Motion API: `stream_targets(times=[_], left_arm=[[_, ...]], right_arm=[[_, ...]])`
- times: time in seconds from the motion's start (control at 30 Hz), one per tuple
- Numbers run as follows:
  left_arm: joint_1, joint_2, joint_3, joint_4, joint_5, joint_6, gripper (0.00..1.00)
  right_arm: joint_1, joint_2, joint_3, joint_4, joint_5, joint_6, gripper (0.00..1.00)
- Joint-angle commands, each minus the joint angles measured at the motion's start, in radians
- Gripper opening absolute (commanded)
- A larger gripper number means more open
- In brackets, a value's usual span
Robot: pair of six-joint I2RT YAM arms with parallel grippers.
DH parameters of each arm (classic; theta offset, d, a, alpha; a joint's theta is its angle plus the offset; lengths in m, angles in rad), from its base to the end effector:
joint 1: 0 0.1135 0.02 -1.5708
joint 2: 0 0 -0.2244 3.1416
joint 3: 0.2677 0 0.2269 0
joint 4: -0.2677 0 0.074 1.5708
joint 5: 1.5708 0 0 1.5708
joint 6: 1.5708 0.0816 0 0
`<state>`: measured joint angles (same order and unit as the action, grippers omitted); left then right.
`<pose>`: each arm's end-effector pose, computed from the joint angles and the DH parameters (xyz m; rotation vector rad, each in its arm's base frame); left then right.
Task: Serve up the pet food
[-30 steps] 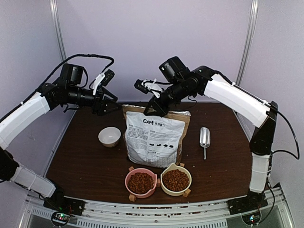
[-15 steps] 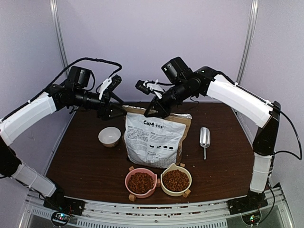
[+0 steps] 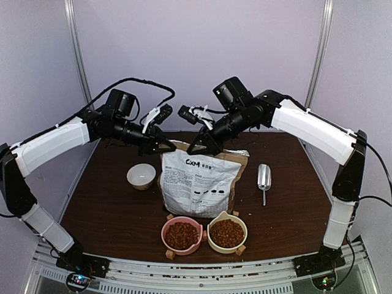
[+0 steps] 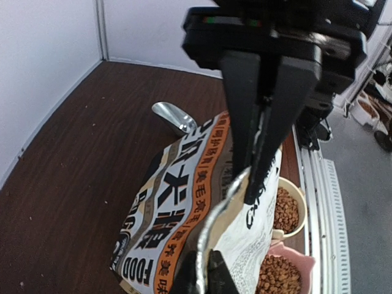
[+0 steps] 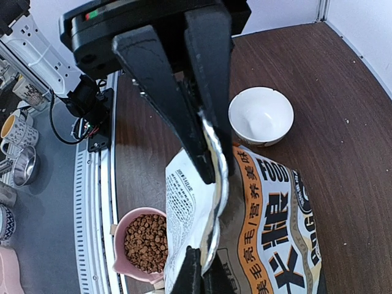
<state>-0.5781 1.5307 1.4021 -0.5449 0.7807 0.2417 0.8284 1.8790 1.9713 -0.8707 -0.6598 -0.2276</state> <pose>0.2524 -0.2333 0.2869 1.2595 1.8196 -1.0556 0.2329 0.3278 0.3100 -1.4833 1.8713 1.0657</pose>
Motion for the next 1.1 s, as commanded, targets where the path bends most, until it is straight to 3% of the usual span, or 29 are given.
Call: stream_targets(times=[0.0,0.17,0.37,0.73,1.07], left_arm=[[-0.025,0.006,0.021,0.031,0.085,-0.011,0.00],[-0.025,-0.033,-0.002,0.029,0.079,0.005,0.00],[-0.025,-0.055,-0.006,0.022,0.075,0.005,0.00],[-0.025,-0.064,0.014,0.005,0.084,0.011,0.00],[-0.025,-0.052,0.046,-0.044,0.104,0.029,0.00]], right_arm=[[-0.004,-0.092,-0.002,0.068,-0.083,0.014,0.00],[-0.016,-0.118,-0.018,0.032,-0.046,-0.003,0.00],[-0.031,-0.151,-0.063,-0.039,-0.002,-0.051,0.24],[-0.041,-0.157,-0.123,-0.066,0.026,-0.080,0.43],[-0.059,-0.122,-0.117,-0.038,0.017,-0.076,0.48]])
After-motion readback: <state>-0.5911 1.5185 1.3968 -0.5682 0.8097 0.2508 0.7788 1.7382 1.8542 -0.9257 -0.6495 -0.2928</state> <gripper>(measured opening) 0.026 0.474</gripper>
